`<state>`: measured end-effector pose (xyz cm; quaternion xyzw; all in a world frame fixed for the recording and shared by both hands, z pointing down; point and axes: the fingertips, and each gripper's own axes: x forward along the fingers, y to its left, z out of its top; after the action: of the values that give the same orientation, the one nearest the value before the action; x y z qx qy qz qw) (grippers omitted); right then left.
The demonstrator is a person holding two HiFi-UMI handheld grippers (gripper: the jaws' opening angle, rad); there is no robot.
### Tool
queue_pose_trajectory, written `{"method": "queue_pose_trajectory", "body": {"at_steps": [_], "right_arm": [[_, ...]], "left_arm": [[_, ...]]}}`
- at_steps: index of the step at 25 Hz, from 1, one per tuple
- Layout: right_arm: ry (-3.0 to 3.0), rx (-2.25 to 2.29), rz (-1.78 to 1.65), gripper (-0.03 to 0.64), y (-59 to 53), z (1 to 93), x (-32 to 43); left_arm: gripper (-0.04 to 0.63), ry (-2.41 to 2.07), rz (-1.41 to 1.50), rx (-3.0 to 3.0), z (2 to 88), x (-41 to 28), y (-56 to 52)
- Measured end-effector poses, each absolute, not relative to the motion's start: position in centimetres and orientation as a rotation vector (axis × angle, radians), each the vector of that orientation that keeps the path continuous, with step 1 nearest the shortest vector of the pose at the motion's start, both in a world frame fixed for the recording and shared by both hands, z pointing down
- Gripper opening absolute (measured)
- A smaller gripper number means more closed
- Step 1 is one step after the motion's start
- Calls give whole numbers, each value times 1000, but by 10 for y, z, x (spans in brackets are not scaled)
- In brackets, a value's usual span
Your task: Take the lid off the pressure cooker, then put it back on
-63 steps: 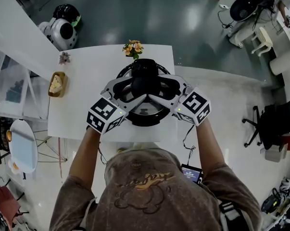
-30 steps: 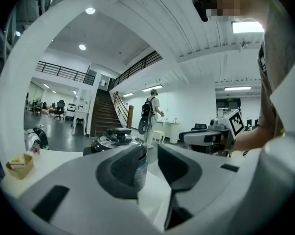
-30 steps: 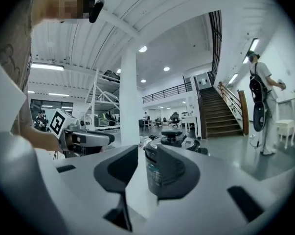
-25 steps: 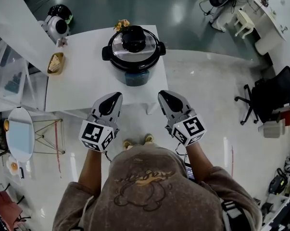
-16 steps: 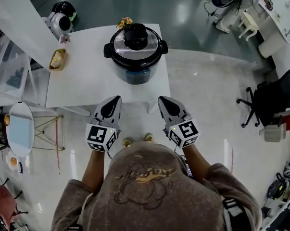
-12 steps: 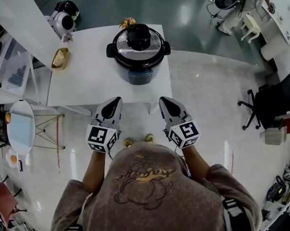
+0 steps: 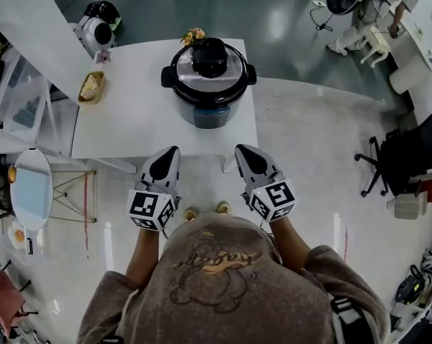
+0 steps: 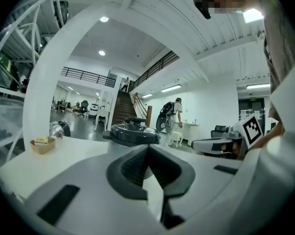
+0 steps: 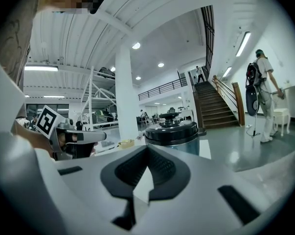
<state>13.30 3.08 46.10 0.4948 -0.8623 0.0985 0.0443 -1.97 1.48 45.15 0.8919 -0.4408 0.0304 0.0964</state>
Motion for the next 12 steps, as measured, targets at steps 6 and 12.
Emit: {"method": "queue_pose_trajectory", "body": {"at_steps": [6, 12], "right_arm": [[-2617, 1515, 316, -5, 32, 463, 136], [-2602, 1488, 322, -5, 33, 469, 136]], "left_arm": [[5, -1297, 91, 2640, 451, -16, 15], [5, -1308, 94, 2626, 453, -16, 15]]}}
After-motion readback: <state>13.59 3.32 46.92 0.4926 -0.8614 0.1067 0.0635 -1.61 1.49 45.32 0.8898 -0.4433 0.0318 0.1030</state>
